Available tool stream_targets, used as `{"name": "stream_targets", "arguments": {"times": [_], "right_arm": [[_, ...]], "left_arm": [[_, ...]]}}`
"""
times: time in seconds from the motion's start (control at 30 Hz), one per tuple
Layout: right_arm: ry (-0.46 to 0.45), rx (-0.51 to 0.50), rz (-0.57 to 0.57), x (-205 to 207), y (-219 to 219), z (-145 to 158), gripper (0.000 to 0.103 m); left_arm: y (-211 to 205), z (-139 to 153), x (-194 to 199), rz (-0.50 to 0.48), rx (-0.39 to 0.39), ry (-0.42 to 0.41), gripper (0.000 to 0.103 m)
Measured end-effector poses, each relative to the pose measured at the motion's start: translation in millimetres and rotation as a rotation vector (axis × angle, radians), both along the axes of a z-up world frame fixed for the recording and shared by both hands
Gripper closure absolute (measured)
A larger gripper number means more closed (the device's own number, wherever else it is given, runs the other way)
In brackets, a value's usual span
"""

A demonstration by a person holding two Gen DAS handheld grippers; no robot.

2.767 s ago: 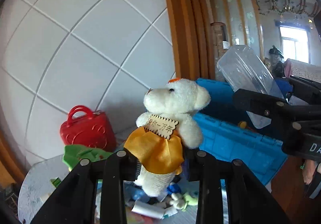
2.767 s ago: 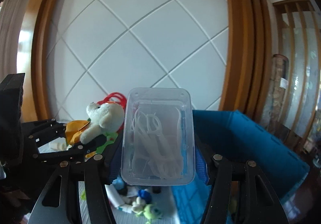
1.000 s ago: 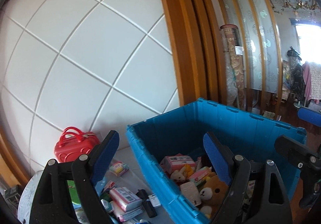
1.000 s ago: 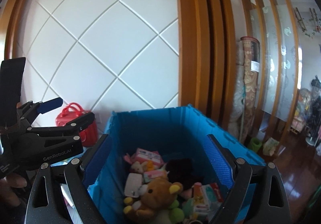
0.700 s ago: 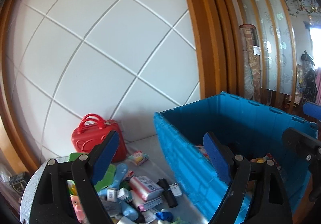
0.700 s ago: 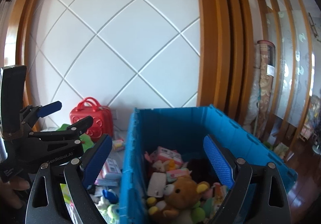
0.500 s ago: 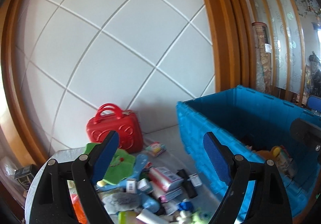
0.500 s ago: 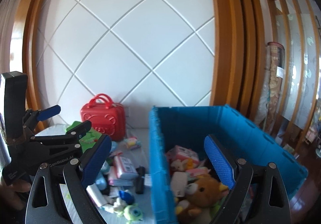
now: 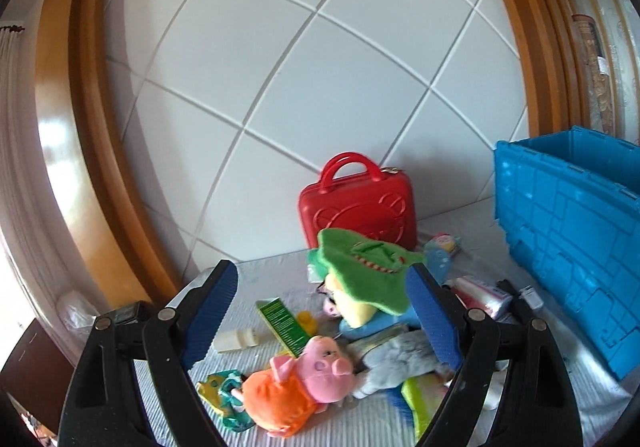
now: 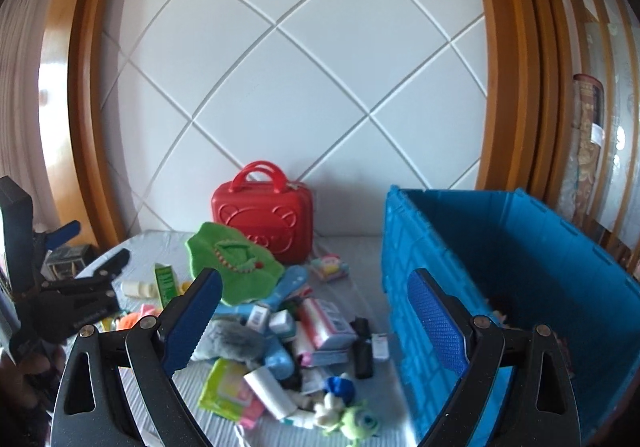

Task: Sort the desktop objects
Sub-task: 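Withdraw both grippers from the crate back toward the table pile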

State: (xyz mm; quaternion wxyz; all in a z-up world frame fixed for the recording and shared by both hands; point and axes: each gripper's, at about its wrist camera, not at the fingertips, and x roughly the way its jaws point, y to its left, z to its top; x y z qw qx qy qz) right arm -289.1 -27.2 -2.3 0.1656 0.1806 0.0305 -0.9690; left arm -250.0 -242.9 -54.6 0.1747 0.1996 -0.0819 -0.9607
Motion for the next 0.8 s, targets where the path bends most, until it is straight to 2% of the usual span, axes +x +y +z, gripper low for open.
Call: {"name": "stream_targets", "arguments": {"times": [0.13,0.3,0.47,0.7,0.8], "right_arm": [[-0.042,0.009,0.025,-14.8,-20.4,-19.1,0.008],[-0.090,0.025,0.038,-38.5,-34.1,-40.1,0.008],[-0.136,0.046,0.099,-66.2,-47.7,-70.6,0.008],[-0.278,0.115,0.249,-91.5,-86.0,-134.0,0.008],[-0.321,0.132,0.292,-93.0,-103.3,-151.5,0.008]], "left_arm": [[-38.2,-22.0,4.2,0.071,0.005,-0.027,0.017],[-62.6,-50.4,6.0,0.110,-0.013,-0.070,0.017],[-75.5,-82.5,6.5,0.099,0.003,-0.108,0.017],[-78.2,-123.6,3.0,0.079,0.009,-0.173,0.017],[-81.4,-137.8,-0.1,0.063,0.008,-0.198,0.017]]}}
